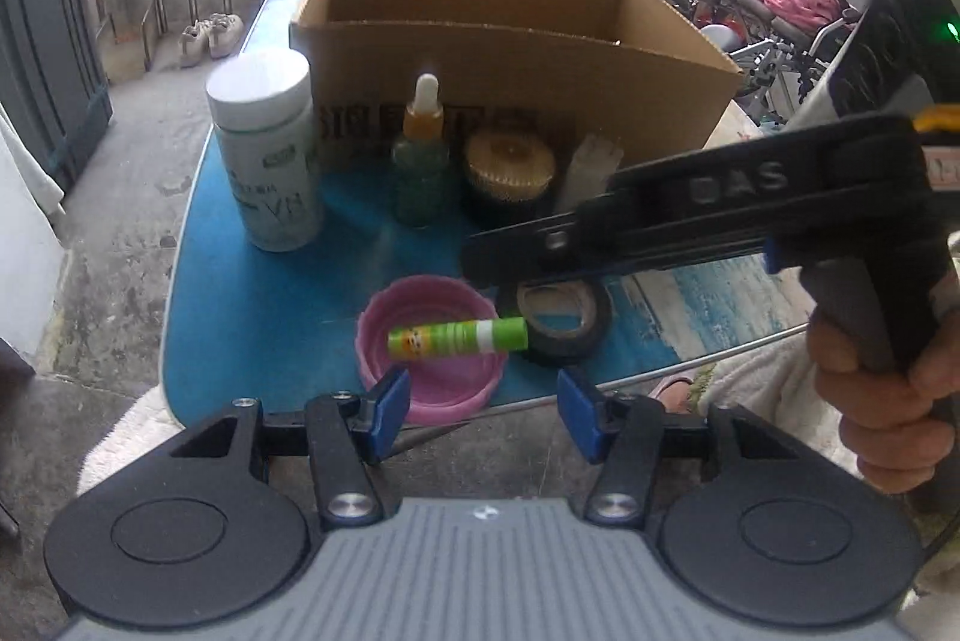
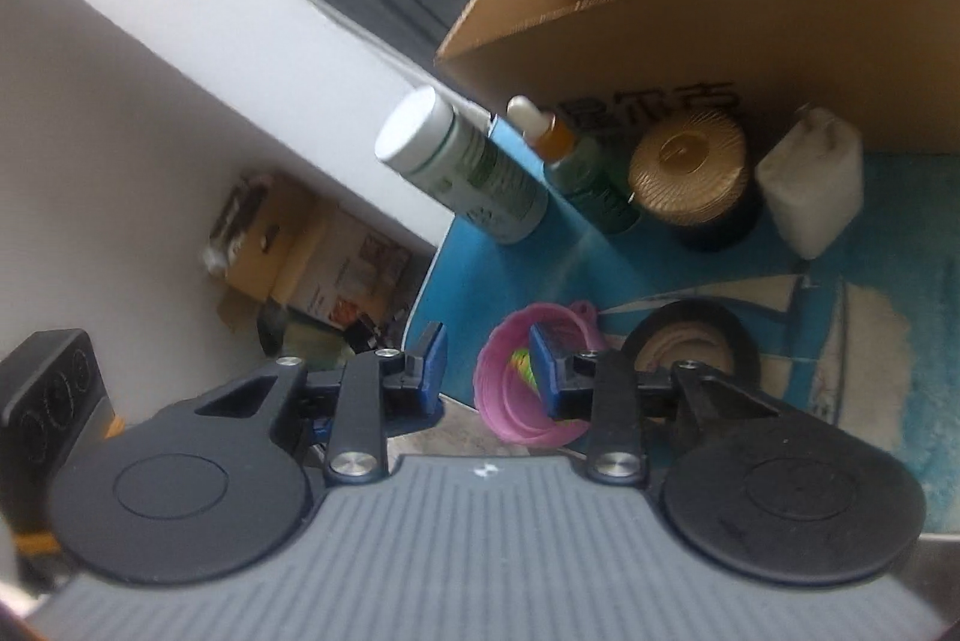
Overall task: Organize rigid objects
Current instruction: 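Return the right tool to the pink bowl and grasp the green glue stick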
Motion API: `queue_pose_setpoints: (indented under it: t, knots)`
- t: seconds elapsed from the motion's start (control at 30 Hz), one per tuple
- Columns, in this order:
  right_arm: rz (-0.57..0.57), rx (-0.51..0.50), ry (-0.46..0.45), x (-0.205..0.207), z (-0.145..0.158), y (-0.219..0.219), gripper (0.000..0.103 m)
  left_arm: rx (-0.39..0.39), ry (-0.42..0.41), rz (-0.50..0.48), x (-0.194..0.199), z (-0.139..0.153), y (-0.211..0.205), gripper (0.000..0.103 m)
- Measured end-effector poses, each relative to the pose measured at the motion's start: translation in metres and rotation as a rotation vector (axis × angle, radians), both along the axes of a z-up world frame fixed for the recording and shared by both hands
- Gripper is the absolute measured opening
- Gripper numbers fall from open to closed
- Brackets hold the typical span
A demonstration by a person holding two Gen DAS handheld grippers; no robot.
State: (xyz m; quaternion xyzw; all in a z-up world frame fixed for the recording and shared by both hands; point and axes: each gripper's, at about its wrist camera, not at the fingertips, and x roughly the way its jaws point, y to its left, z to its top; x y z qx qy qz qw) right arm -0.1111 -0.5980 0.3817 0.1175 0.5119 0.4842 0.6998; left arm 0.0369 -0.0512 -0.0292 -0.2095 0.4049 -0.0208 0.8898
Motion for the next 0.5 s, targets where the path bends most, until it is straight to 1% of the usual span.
queue_pose_setpoints:
  t: [0.03,0.23,0.37,0.5]
  knots:
    - [0.006,-0.01,0.001,0.004,0.002,0.003,0.027,-0.002,0.004,0.001,0.002,-0.003,-0.001,0.054]
    - [0.022,-0.065,0.015,0.008,-0.012,0.019,0.023,-0.029,-0.009,-0.033,0.005,-0.006,-0.006,0.053]
    - [0.022,-0.087,0.065,0.011,-0.026,0.024,0.022,-0.041,-0.003,-0.053,0.01,-0.01,-0.01,0.052]
    - [0.027,-0.107,0.085,0.009,-0.034,0.027,0.022,-0.066,0.001,-0.053,0.013,-0.015,-0.009,0.052]
